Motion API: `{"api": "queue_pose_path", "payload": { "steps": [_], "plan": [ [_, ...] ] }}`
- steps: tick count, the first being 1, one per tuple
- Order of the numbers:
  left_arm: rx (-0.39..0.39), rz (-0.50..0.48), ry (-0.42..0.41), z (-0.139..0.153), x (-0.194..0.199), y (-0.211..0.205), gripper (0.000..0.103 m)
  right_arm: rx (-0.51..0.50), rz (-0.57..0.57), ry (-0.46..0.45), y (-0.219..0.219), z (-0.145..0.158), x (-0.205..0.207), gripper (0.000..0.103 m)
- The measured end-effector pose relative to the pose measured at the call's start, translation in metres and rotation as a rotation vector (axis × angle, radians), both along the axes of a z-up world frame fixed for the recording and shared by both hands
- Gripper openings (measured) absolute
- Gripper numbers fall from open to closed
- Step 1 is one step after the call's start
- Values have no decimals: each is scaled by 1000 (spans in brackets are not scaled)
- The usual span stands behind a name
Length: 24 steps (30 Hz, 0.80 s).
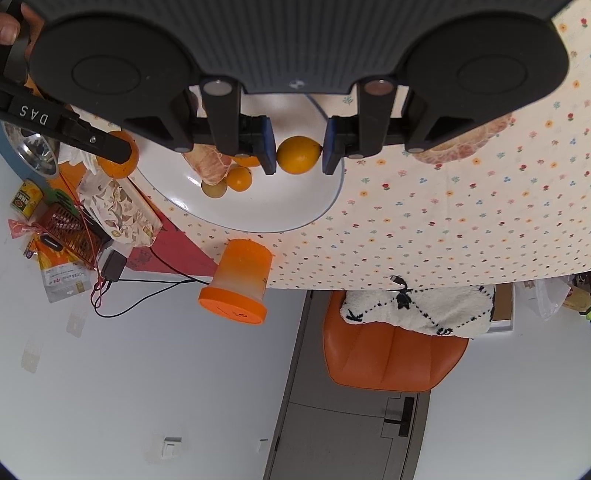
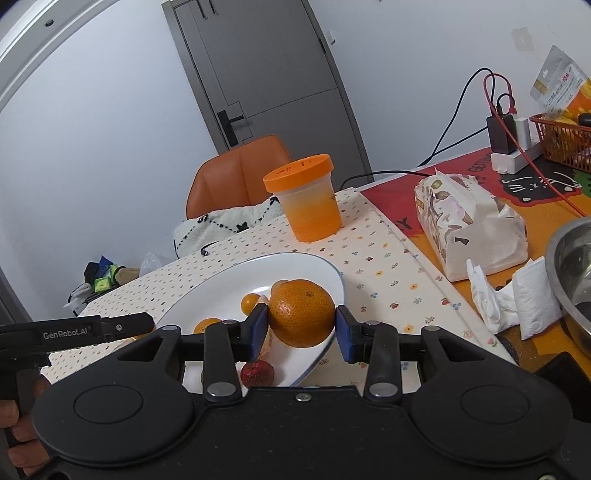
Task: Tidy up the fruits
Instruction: 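Carry the large orange and small orange fruit over the white plate, then open right gripper releasing large orange while left gripper releases small fruit in plate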
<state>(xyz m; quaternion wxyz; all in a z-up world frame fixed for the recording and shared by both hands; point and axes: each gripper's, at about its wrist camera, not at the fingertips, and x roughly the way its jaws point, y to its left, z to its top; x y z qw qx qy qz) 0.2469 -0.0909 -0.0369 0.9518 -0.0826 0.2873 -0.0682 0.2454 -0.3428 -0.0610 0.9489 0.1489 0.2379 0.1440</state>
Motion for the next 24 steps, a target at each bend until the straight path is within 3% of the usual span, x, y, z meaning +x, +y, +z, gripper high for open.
{"api": "queue_pose_path", "payload": {
  "steps": [7, 12, 21, 24],
  "plan": [
    [16, -6, 8, -3, 12, -4, 25, 0, 14, -1, -1, -2, 8, 38],
    [7, 1, 20, -8, 20, -5, 25, -11, 26, -8, 2, -4, 12, 44],
    [6, 29, 14, -4, 15, 0, 37, 12, 37, -13, 3, 1, 6, 49],
    [5, 46, 6, -1, 10, 5, 49, 13, 45, -16, 7, 1, 3, 51]
  ]
}}
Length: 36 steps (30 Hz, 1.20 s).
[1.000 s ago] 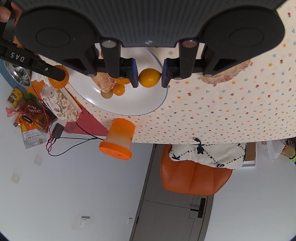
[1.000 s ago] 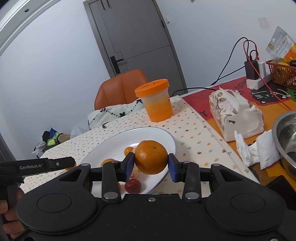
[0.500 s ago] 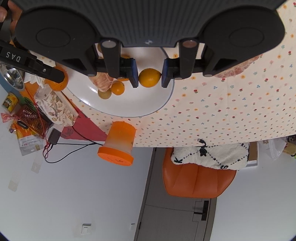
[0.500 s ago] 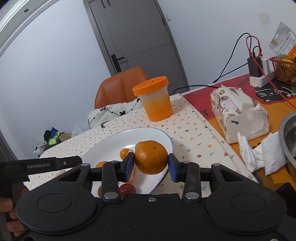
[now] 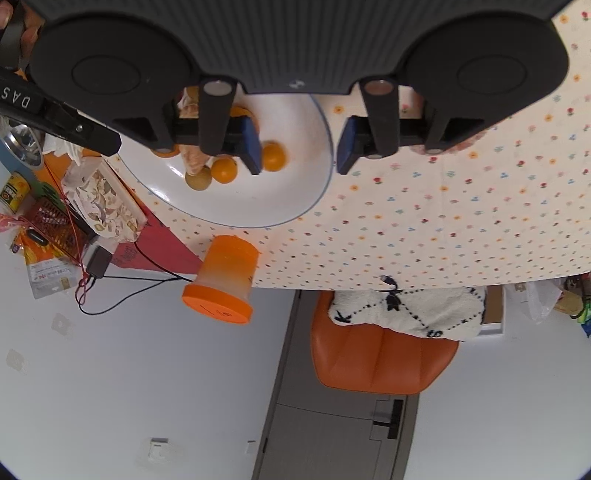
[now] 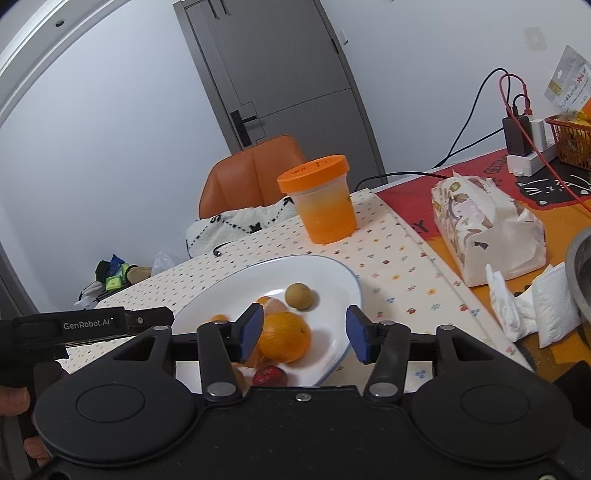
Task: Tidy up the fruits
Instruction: 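Open right gripper releasing large orange while left gripper releases small fruit in plate, then withdraw both tools from the plate toward the remaining fruit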
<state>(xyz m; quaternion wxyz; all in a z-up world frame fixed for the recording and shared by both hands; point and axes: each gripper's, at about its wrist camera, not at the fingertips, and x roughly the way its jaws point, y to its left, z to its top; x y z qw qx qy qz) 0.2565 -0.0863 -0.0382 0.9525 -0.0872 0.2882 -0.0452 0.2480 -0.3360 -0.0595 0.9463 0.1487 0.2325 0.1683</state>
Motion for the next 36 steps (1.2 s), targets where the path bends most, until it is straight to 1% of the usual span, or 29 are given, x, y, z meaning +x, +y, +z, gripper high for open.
{"api": "queue_pose_path", "payload": {
  "steps": [2, 3, 5, 6, 8, 14, 17, 18, 20, 23, 25, 29, 36],
  "plan": [
    [5, 13, -9, 2, -5, 3, 58, 1, 10, -1, 3, 1, -1, 52],
    [8, 17, -12, 3, -7, 5, 59, 2, 15, -2, 5, 1, -2, 55],
    [11, 22, -17, 4, -11, 7, 64, 9, 24, -5, 8, 1, -4, 58],
    [11, 25, -19, 5, -13, 9, 66, 10, 31, -5, 10, 1, -5, 58],
    [11, 36, -22, 6, -17, 12, 74, 10, 46, -7, 14, 2, -6, 58],
    [17, 74, -38, 8, -28, 22, 83, 11, 74, -12, 27, 7, -9, 60],
    [21, 102, -39, 9, -35, 30, 87, 4, 80, -16, 31, 8, -13, 65],
    [25, 114, -39, 9, -37, 32, 88, 2, 81, -17, 33, 9, -15, 67],
    [20, 123, -37, 9, -40, 37, 91, -2, 82, -20, 37, 9, -17, 74],
    [-2, 130, -18, 9, -45, 48, 94, -11, 91, -21, 44, 10, -19, 76],
    [0, 131, -6, 9, -47, 53, 95, -13, 95, -19, 49, 11, -20, 77],
    [-5, 136, 1, 8, -54, 63, 95, -22, 106, -29, 60, 13, -25, 89],
    [-19, 157, -1, 8, -68, 80, 96, -31, 133, -14, 76, 13, -30, 89]
  ]
}}
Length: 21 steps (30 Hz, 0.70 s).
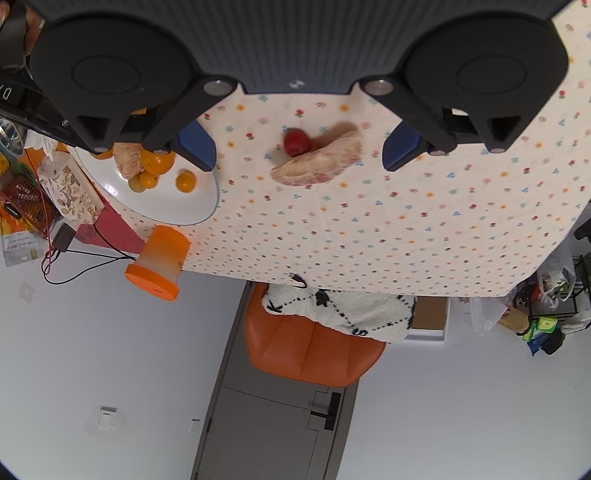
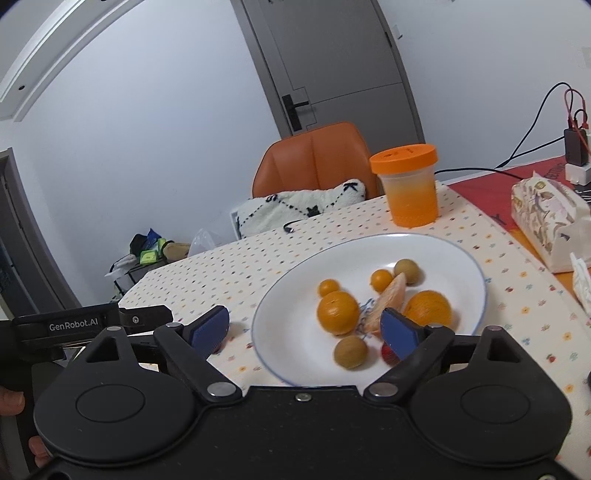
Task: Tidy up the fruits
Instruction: 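Withdraw both tools from the plate toward the remaining fruit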
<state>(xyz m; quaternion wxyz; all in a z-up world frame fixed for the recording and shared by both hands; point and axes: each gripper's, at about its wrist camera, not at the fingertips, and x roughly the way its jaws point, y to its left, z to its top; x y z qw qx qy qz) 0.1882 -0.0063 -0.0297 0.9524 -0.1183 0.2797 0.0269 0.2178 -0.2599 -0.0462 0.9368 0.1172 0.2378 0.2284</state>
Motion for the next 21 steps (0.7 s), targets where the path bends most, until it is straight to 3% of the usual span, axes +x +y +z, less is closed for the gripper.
{"api": "queue_pose_path", "payload": {
  "steps": [17, 21],
  "plan": [
    [9, 39, 17, -6, -43, 40, 96, -32, 88, 20, 37, -9, -27, 89],
    [16, 38, 7, -6, -48, 43, 95, -42, 114, 10, 48, -7, -30, 81]
  ]
}}
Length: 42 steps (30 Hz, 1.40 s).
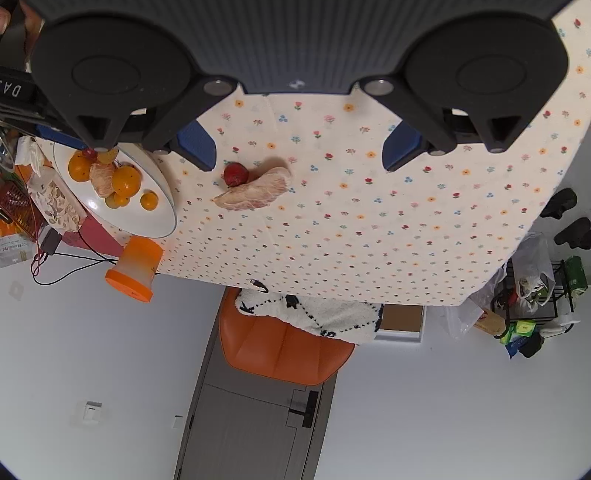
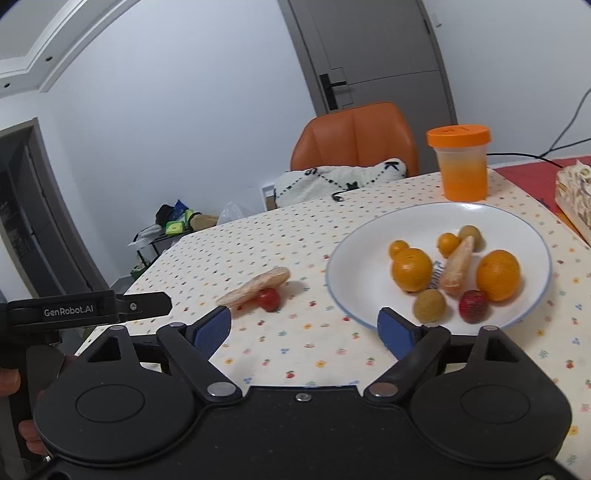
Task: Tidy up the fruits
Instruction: 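Withdraw both tools from the plate toward the remaining fruit, then grasp the small red fruit with right gripper while left gripper grasps the pomelo peel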
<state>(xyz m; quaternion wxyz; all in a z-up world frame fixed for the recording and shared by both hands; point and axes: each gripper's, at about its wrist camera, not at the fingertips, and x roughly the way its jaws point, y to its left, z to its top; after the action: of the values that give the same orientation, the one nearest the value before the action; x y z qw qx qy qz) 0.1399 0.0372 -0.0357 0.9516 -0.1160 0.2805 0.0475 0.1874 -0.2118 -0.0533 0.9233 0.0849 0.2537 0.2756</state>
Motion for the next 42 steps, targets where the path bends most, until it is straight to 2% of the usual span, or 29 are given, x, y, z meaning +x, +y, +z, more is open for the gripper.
{"api": "queue_pose_path", "payload": {
  "steps": [5, 13, 17, 24, 33, 35, 42],
  "plan": [
    [28, -10, -6, 0, -2, 3, 95, -31, 26, -5, 11, 2, 1, 74],
    [22, 2, -6, -4, 4, 8, 93, -45, 51, 18, 26, 1, 11, 63],
    [23, -5, 2, -9, 11, 8, 89, -51, 66, 36, 34, -3, 18, 56],
    [11, -14, 26, -19, 28, 8, 82, -61, 78, 55, 44, -8, 30, 48],
    [-22, -46, 54, -26, 49, 8, 70, -75, 89, 68, 52, -10, 44, 43],
    [-37, -47, 65, -28, 54, 9, 64, -92, 92, 61, 56, -11, 46, 43],
    [-71, -62, 88, -34, 68, 11, 58, -133, 98, 53, 65, -12, 52, 42]
  ]
}}
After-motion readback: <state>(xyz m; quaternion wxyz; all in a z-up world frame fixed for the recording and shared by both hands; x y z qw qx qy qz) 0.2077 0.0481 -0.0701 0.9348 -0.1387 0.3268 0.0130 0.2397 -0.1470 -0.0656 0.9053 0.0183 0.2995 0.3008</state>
